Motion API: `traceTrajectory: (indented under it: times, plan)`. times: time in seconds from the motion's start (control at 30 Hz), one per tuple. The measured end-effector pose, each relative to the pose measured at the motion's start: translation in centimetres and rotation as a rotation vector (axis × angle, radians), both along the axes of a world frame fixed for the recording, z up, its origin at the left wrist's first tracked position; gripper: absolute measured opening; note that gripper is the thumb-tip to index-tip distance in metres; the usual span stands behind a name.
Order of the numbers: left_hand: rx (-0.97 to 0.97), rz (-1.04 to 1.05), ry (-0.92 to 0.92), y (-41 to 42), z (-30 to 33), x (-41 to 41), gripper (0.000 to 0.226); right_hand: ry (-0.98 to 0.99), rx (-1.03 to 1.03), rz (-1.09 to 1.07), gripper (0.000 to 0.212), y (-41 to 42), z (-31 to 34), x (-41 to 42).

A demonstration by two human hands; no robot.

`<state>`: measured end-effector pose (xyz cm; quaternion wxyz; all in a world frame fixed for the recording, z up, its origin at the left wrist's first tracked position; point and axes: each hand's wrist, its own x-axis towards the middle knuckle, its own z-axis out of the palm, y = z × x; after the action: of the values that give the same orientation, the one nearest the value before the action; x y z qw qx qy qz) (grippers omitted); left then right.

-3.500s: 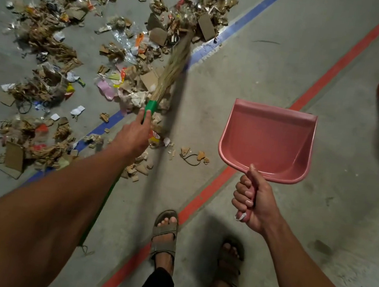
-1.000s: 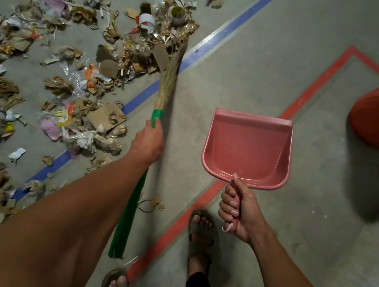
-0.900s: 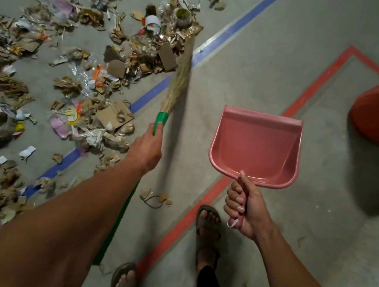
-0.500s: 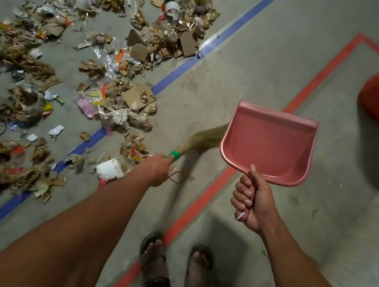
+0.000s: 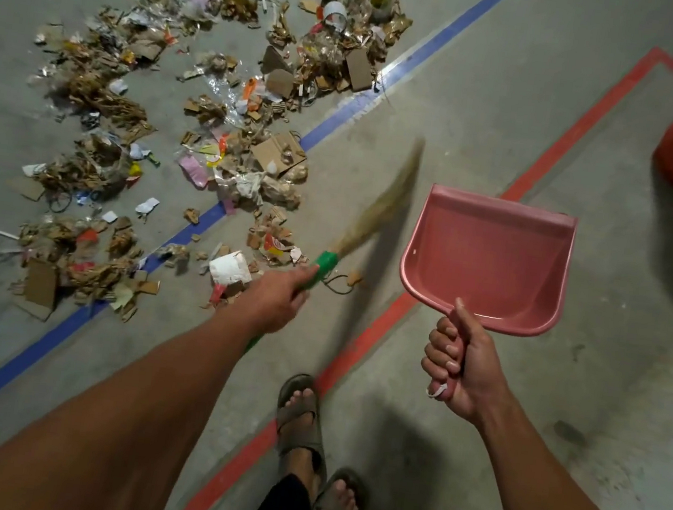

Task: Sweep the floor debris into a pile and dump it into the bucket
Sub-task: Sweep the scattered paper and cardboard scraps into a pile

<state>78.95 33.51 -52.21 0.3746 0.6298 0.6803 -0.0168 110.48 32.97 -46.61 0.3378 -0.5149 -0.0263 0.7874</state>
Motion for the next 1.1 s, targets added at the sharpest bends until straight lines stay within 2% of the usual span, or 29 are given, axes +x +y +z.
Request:
traceTrajectory:
  times: [0.13, 0.23, 0.4, 0.53, 0.67, 0.83, 0.97, 1.1]
  plan:
    - [-0.132, -0.16, -0.035, -6.7, -1.7, 2.5, 0.053, -0.017, 0.005, 0.028, 0.05, -3.1, 0.3, 0.5]
    - [-0.226, -0.229, 0.051, -10.4, -3.6, 1.7, 0.05, -0.015, -0.013, 0.037, 0.049, -5.4, -0.8, 0.1]
    - [-0.208, -0.133, 0.282, -11.5, -5.2, -4.8, 0.047, -0.006, -0.068, 0.028, 0.049, -9.4, -2.7, -2.4]
    - [-0.101, 0.027, 0.366, -7.8, -4.9, -11.6, 0.045, -0.002, -0.089, 0.021, 0.049, -11.0, -3.9, -6.0]
    - [0.091, 0.147, 0.296, -4.6, -2.9, -16.8, 0.044, 0.002, -0.082, 0.013, 0.049, -11.2, -4.2, -10.1]
    - [0.158, 0.168, 0.179, -6.0, 0.2, -20.0, 0.051, 0.029, -0.051, 0.021, 0.049, -10.5, -2.7, -16.4]
    - [0.089, 0.062, 0.009, -10.0, 0.4, -20.2, 0.056, 0.046, -0.023, 0.039, 0.05, -9.6, -1.1, -20.1]
    - [-0.064, -0.168, 0.056, -11.6, -1.6, -19.5, 0.053, 0.015, -0.014, 0.077, 0.049, -9.1, -1.0, -22.2]
